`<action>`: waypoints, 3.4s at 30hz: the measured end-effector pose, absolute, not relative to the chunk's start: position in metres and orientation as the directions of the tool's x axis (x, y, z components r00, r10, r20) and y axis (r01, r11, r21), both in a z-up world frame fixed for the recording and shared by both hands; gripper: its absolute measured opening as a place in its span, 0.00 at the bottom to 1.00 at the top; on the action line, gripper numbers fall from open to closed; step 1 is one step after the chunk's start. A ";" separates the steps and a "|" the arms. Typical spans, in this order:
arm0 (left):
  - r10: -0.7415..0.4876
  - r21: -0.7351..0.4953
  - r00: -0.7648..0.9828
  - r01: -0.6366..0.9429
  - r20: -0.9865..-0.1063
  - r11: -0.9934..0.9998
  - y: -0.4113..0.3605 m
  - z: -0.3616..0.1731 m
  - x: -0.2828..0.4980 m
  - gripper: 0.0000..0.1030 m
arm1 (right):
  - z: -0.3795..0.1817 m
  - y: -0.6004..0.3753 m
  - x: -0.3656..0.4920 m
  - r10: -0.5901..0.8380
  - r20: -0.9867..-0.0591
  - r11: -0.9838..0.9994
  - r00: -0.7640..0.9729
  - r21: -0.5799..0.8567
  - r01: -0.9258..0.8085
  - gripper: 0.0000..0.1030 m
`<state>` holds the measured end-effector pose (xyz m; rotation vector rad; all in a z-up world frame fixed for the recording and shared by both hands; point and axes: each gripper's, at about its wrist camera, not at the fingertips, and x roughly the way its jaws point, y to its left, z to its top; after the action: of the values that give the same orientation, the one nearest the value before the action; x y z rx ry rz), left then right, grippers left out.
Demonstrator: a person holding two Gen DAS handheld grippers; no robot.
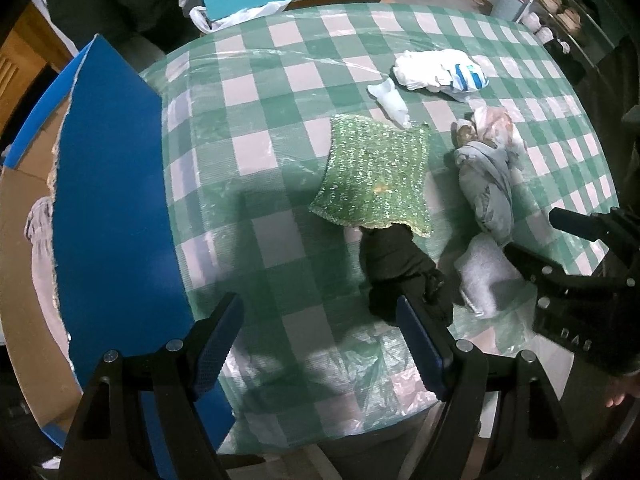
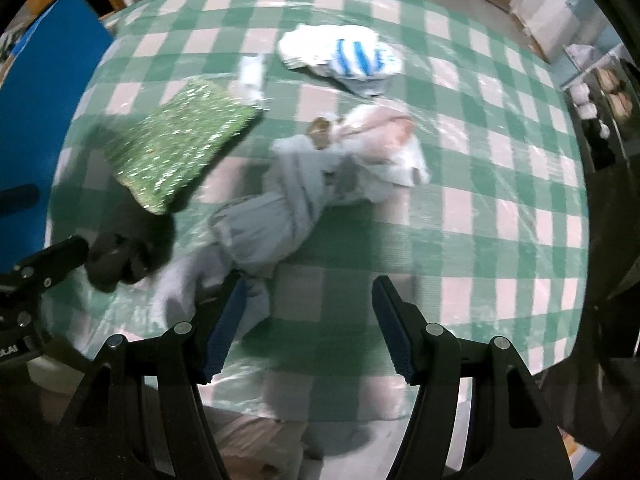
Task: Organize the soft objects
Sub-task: 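Close the left tool on the black sock while the right tool closes on the grey cloth bundle, then lift the black sock with the left tool while the right tool lifts the grey cloth bundle toward the box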
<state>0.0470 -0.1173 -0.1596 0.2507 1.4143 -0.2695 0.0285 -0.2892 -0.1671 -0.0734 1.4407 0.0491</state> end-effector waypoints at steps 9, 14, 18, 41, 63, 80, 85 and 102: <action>-0.051 0.000 0.139 0.345 -0.989 0.938 -0.126 -0.150 0.045 0.84 | -0.148 -0.318 0.031 0.056 -0.985 0.998 0.165 0.055 -0.008 0.62; -0.067 -0.011 0.151 0.344 -0.986 0.939 -0.128 -0.143 0.045 0.84 | -0.139 -0.329 0.035 0.130 -0.974 0.989 0.184 0.140 0.044 0.62; -0.068 -0.019 0.137 0.334 -0.988 0.942 -0.128 -0.150 0.050 0.84 | -0.140 -0.326 0.038 0.158 -0.971 0.983 0.181 0.173 0.067 0.62; -0.085 -0.072 0.025 0.334 -0.996 0.940 -0.140 -0.202 0.054 0.60 | -0.174 -0.320 0.089 0.153 -0.976 0.981 0.157 0.170 0.099 0.63; -0.121 -0.076 0.081 0.420 -0.989 0.904 -0.133 -0.170 0.037 0.30 | -0.181 -0.275 0.090 0.045 -0.987 0.998 0.156 0.036 -0.058 0.33; -0.145 -0.062 0.171 0.416 -0.974 0.907 -0.116 -0.124 0.023 0.30 | -0.132 -0.281 0.057 0.091 -0.964 0.994 0.251 0.074 -0.077 0.33; -0.142 -0.048 0.205 0.408 -0.968 0.912 -0.116 -0.117 0.024 0.30 | -0.116 -0.279 0.055 0.104 -0.956 0.993 0.274 0.083 -0.089 0.33; -0.142 -0.022 0.301 0.368 -0.943 0.929 -0.104 -0.085 0.031 0.30 | -0.071 -0.267 0.035 0.118 -0.928 0.987 0.353 0.069 -0.146 0.33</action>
<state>0.0311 -0.1038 -0.0854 0.2133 1.2205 -0.3417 0.0353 -0.2665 -0.0710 -0.0270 1.1978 0.1706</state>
